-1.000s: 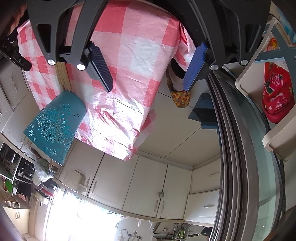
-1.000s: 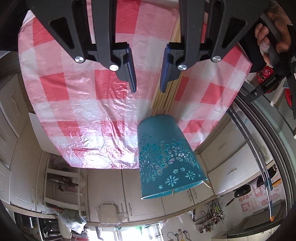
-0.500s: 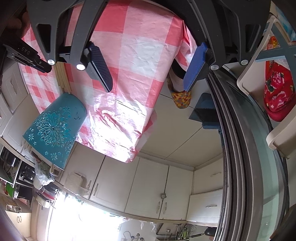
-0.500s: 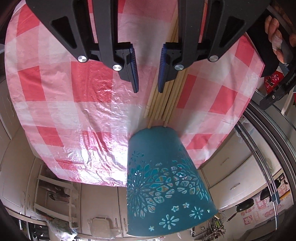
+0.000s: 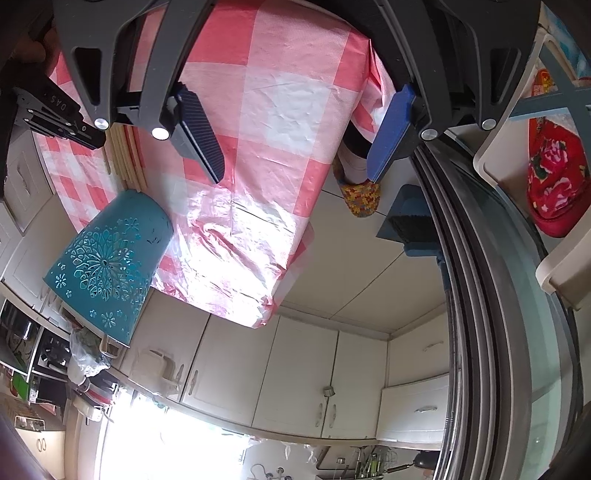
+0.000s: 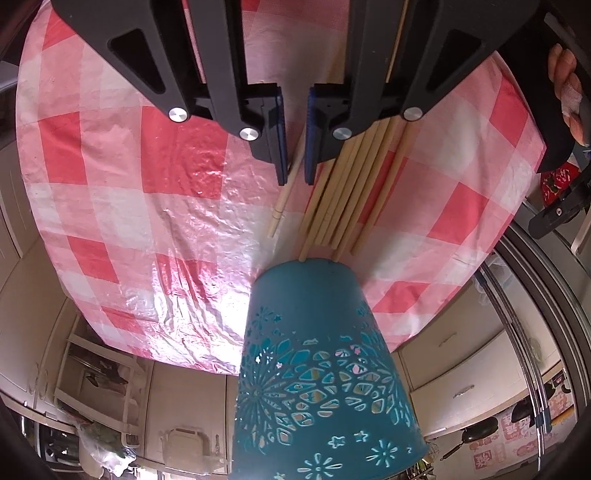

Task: Organize utensils
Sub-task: 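Lower the right tool to the chopstick bundle and grasp one chopstick, then lower the left tool to the bundle and grasp one chopstick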

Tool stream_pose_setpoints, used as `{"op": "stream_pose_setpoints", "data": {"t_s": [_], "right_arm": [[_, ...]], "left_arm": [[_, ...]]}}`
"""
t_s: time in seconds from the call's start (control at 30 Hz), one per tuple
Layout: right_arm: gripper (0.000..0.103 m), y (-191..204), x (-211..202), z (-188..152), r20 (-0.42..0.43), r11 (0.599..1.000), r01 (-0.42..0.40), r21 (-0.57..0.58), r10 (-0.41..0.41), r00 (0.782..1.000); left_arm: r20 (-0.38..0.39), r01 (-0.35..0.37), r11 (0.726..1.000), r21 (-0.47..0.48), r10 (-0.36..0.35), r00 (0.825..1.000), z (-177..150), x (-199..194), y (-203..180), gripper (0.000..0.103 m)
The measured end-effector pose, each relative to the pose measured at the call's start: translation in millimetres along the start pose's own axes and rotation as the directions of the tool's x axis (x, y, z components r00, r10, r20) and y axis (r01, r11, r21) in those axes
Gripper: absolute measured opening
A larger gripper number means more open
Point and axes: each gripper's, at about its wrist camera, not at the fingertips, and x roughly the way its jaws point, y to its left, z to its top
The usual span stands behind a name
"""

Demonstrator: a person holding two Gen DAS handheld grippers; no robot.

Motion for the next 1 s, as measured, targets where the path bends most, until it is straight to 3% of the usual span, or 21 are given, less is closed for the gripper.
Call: {"op": "stream_pose_setpoints", "data": {"t_s": [0.17, 0.47, 0.87, 1.0], "right_arm": [[0.007, -7, -2, 1, -0.02, 0.999, 0.024, -0.04, -0.024, 1.0], [0.007, -17, -4, 0, -0.027, 1.0, 0.023, -0.013, -0.023, 0.999], [0.007, -27, -3, 2, -0.027, 0.999, -0.039, 0.008, 0.039, 0.999], [0.007, -30, -3, 0, -0.012, 0.998, -0.059, 0.019, 0.06, 0.998]], "left_arm": [[0.001, 0.001, 1.0, -0.004, -0.001, 1.0, 0, 0, 0, 0.075], [0.001, -0.005, 1.0, 0.006, 0.005, 1.0, -1, 0, -1, 0.076], [-0.014, -0.03, 0.995, 0.093, 0.031, 0.999, 1, -3, -20, 0.076], [-0.085, 0.006, 0.991, 0.131, 0.006, 0.996, 1, 0, -48, 0.076]]}}
